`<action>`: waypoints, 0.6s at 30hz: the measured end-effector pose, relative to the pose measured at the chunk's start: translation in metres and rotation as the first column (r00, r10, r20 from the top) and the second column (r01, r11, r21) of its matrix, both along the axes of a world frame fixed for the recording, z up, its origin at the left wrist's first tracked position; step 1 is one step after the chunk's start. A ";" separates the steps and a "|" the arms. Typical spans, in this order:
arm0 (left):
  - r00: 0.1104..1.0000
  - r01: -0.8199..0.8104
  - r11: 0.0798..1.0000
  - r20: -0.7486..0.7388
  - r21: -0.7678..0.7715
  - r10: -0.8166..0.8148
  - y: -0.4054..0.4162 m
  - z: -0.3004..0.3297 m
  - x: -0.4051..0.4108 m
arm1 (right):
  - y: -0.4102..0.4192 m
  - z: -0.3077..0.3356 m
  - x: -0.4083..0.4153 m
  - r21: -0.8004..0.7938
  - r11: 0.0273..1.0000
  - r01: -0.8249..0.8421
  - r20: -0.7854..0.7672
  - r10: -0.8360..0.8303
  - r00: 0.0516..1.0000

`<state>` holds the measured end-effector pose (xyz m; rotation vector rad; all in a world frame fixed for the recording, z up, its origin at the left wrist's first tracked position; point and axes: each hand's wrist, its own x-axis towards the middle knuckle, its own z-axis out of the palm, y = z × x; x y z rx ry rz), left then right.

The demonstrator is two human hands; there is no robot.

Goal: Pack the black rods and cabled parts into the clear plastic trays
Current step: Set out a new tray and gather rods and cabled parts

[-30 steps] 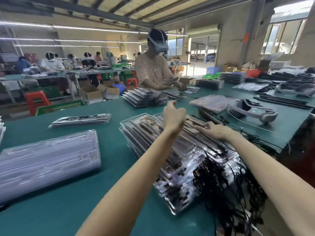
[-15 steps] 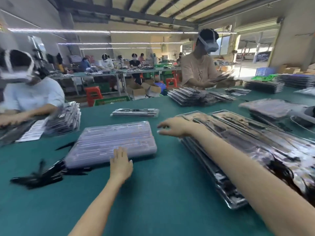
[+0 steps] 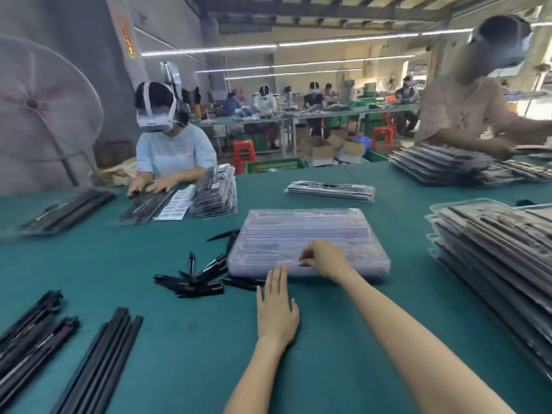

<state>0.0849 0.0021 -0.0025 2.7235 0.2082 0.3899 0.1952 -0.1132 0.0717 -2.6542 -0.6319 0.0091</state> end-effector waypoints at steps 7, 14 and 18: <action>0.999 -0.030 0.998 0.043 0.059 0.028 0.004 -0.003 0.011 | -0.007 0.012 0.033 0.128 0.978 -0.164 -0.224 0.190 0.956; 0.997 -0.033 0.994 0.076 0.105 0.025 0.003 -0.007 0.012 | -0.006 0.016 0.040 0.107 0.968 -0.225 -0.262 0.246 0.933; 0.996 0.034 0.970 0.070 0.240 -0.052 -0.002 -0.005 0.015 | -0.006 0.013 0.038 0.105 0.959 -0.264 -0.209 0.281 0.937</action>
